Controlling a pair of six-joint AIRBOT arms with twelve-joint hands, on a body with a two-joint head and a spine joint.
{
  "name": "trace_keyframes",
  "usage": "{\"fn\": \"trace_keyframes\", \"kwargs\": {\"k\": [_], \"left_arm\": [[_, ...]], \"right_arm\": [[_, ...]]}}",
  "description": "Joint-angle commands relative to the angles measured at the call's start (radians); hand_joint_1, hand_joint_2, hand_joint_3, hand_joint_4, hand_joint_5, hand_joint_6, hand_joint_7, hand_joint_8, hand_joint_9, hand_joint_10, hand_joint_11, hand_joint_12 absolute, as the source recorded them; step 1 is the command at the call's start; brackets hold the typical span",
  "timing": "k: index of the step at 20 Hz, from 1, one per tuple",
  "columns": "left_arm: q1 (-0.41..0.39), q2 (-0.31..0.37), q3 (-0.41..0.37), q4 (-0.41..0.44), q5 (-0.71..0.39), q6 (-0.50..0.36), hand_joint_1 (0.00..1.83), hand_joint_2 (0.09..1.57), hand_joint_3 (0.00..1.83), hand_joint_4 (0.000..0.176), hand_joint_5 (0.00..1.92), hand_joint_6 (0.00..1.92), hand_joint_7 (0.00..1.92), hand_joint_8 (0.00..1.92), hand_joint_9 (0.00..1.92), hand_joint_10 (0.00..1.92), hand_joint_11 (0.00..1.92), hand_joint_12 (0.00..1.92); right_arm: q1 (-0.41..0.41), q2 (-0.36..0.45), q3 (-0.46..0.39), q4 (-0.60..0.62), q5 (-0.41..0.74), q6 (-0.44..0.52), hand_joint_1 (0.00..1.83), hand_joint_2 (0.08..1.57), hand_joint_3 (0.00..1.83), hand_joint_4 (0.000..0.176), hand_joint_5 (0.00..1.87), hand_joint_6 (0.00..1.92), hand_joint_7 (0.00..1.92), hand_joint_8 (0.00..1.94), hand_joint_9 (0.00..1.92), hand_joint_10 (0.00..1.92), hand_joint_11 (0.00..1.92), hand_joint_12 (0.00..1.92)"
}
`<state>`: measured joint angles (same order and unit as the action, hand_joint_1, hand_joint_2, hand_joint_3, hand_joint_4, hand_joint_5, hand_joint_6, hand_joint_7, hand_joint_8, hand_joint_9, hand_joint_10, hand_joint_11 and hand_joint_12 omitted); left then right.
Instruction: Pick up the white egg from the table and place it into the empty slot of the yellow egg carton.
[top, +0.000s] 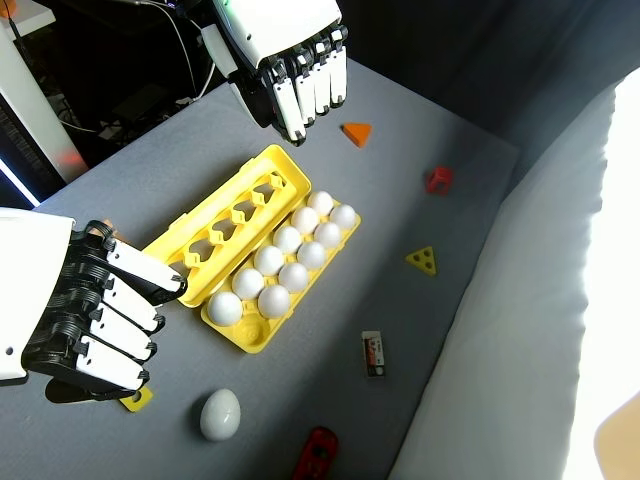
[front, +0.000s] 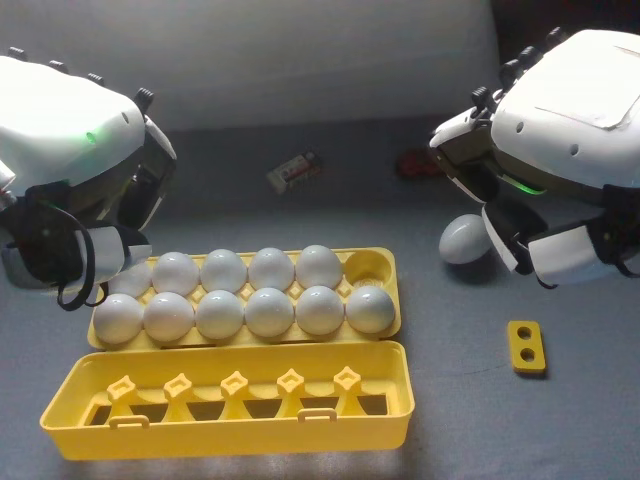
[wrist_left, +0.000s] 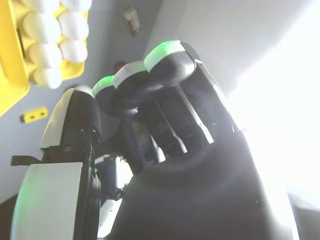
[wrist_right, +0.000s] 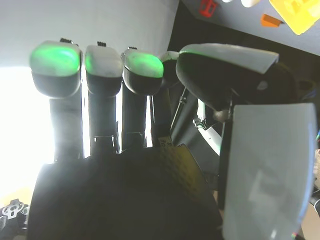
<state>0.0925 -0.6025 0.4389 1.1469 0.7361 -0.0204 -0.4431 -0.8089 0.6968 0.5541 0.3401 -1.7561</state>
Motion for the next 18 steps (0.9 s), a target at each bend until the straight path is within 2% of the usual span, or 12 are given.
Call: {"fn": "trace_keyframes", "kwargs": {"k": [1,2,3,5,7,8,11,13,14,16,18], "left_arm": [[-0.008,-0.003,-0.004,0.073,-0.017,0.003,0.05,1.19,0.17,0.053,0.09,0.06,0.10,0.04,0.11,0.10,0.00,0.70],[-0.008,-0.003,-0.004,0.073,-0.017,0.003,0.05,1.19,0.17,0.053,0.09,0.06,0.10,0.04,0.11,0.10,0.00,0.70],[-0.007,-0.003,-0.004,0.073,-0.017,0.003,0.04,1.27,0.02,0.053,0.11,0.01,0.11,0.00,0.13,0.02,0.00,0.68],[-0.007,-0.003,-0.005,0.073,-0.017,0.003,0.03,1.28,0.01,0.040,0.11,0.00,0.10,0.00,0.13,0.01,0.00,0.65],[-0.007,-0.003,-0.005,0.073,-0.018,0.003,0.01,1.29,0.01,0.038,0.11,0.00,0.10,0.00,0.12,0.00,0.00,0.59],[-0.007,-0.003,-0.006,0.073,-0.018,0.003,0.00,1.29,0.01,0.037,0.10,0.00,0.10,0.00,0.11,0.00,0.00,0.58],[-0.001,-0.003,-0.008,0.073,-0.018,0.003,0.00,1.29,0.00,0.036,0.09,0.00,0.10,0.00,0.11,0.00,0.00,0.57],[-0.001,-0.002,-0.007,0.073,-0.018,0.003,0.00,1.29,0.00,0.036,0.09,0.00,0.10,0.00,0.11,0.00,0.00,0.57],[-0.001,-0.002,-0.006,0.073,-0.018,0.003,0.00,1.29,0.00,0.036,0.08,0.00,0.09,0.00,0.11,0.00,0.00,0.57],[-0.001,-0.002,-0.006,0.073,-0.018,0.003,0.00,1.29,0.00,0.036,0.08,0.00,0.09,0.00,0.11,0.00,0.00,0.57],[-0.001,-0.002,-0.006,0.073,-0.019,0.003,0.00,1.29,0.00,0.036,0.07,0.00,0.09,0.00,0.10,0.00,0.00,0.57]], "right_arm": [[0.010,-0.004,-0.001,-0.019,0.105,-0.006,0.02,0.96,0.34,0.007,0.08,0.29,0.07,0.12,0.03,0.25,0.00,0.59],[0.010,-0.004,-0.001,-0.019,0.107,-0.006,0.02,0.96,0.34,0.007,0.08,0.29,0.07,0.12,0.03,0.25,0.00,0.59],[0.010,-0.004,-0.001,-0.019,0.109,-0.006,0.01,1.09,0.07,0.007,0.15,0.10,0.11,0.00,0.06,0.15,0.00,0.55],[0.010,-0.004,-0.001,-0.019,0.111,-0.006,0.01,1.11,0.04,0.007,0.15,0.07,0.10,0.00,0.06,0.12,0.00,0.52],[0.010,-0.006,0.001,-0.019,0.126,-0.027,0.02,1.11,0.02,0.007,0.15,0.04,0.08,0.00,0.05,0.09,0.00,0.40],[0.009,-0.009,0.006,-0.019,0.129,-0.035,0.02,1.12,0.02,0.007,0.16,0.03,0.07,0.00,0.05,0.08,0.00,0.42],[0.014,-0.036,0.057,-0.044,0.110,-0.027,0.01,1.12,0.01,0.008,0.15,0.02,0.08,0.00,0.06,0.06,0.00,0.28],[0.006,-0.050,0.095,-0.151,0.108,0.088,0.04,1.11,0.01,0.009,0.15,0.02,0.08,0.00,0.06,0.06,0.00,0.27],[0.003,-0.059,0.123,-0.238,0.098,0.190,0.05,1.11,0.00,0.010,0.14,0.01,0.08,0.00,0.06,0.06,0.00,0.27],[0.004,-0.073,0.165,-0.362,0.095,0.322,0.10,1.10,0.00,0.012,0.13,0.00,0.07,0.00,0.05,0.05,0.00,0.28],[0.010,-0.085,0.198,-0.438,0.086,0.400,0.11,1.10,0.00,0.013,0.12,0.00,0.06,0.00,0.04,0.04,0.00,0.03]]}}
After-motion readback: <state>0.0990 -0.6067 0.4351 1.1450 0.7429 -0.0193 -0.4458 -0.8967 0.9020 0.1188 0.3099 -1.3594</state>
